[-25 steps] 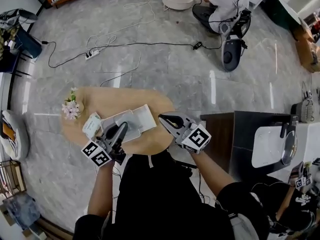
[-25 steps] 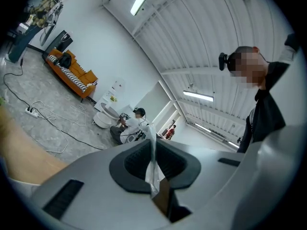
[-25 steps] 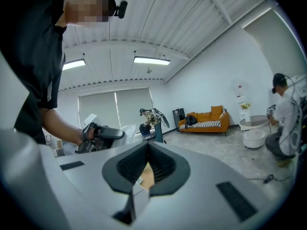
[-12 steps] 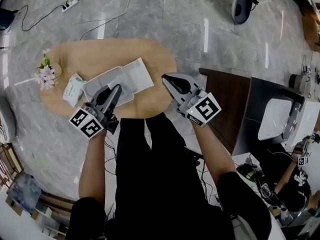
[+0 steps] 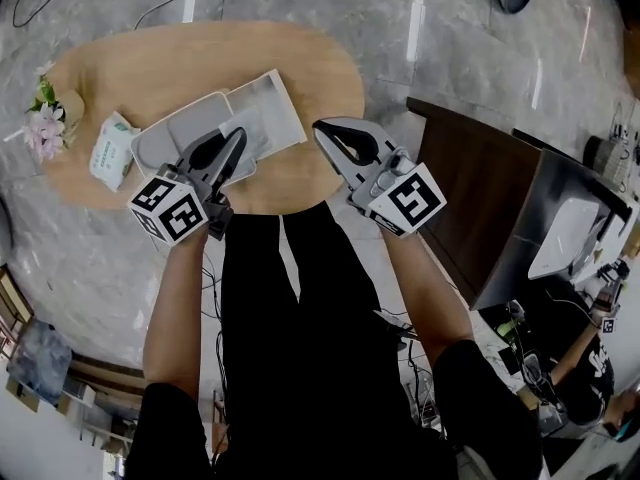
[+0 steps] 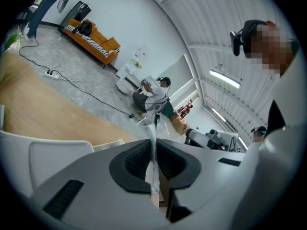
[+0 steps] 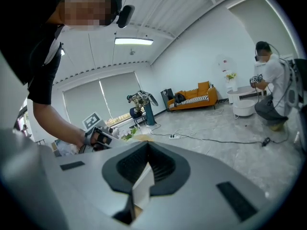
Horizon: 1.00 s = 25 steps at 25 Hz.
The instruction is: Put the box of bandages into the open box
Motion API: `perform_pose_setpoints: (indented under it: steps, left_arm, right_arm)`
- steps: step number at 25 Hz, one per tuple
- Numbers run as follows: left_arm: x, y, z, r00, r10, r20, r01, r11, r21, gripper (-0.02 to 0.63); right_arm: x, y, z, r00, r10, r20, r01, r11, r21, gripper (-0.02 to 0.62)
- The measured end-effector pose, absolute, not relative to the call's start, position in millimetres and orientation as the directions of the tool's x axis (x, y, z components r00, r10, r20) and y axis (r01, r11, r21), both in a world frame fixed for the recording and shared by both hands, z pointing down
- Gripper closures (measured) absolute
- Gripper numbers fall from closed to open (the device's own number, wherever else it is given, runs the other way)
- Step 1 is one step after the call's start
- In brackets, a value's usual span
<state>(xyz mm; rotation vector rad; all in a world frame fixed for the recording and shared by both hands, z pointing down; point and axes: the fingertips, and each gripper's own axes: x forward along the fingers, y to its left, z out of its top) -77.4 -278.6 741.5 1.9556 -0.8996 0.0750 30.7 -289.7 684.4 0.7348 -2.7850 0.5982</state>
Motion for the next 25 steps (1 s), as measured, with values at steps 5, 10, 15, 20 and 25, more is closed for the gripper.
perform_pose_setpoints:
  steps: [5,10,15,20,25]
  left_arm:
    - [-68.6,-273.7,783.8,0.716,-0.513,0.474,-0.639,-0.207,0.741,0.568]
    - [-62.4,-275.9,815.1,0.691,-0.472,0.547,-0.683,-0.181,0.707,0.568]
    - [-54.9,-275.8,834.1,0.657,-0.445,0.608,-0.722,-0.142,0.677,0.568]
    - [-52.6,-271.2,851.9,0.622,-0.420,0.661,-0.743,-0.051,0.667,0.568]
    - [-50.4,-271.5,864.1,0.581,-0.421,0.697,-0.761,0.024,0.649,0.568]
  right_arm:
    - [32.5,-283.5,710.5,-0.857,-0.421,0.299,-0.509,0.786,-0.351,0.584]
    - [37.5,-284.4,726.2,-0.851,-0.431,0.299,-0.519,0.777,-0.357,0.584]
    - [42.0,-279.9,736.1,-0.849,-0.429,0.309,-0.522,0.773,-0.362,0.584]
    - [43.9,-273.5,739.8,-0.854,-0.416,0.313,-0.512,0.781,-0.358,0.584]
    - [43.2,-266.9,740.8,-0.858,-0.409,0.309,-0.504,0.785,-0.360,0.584]
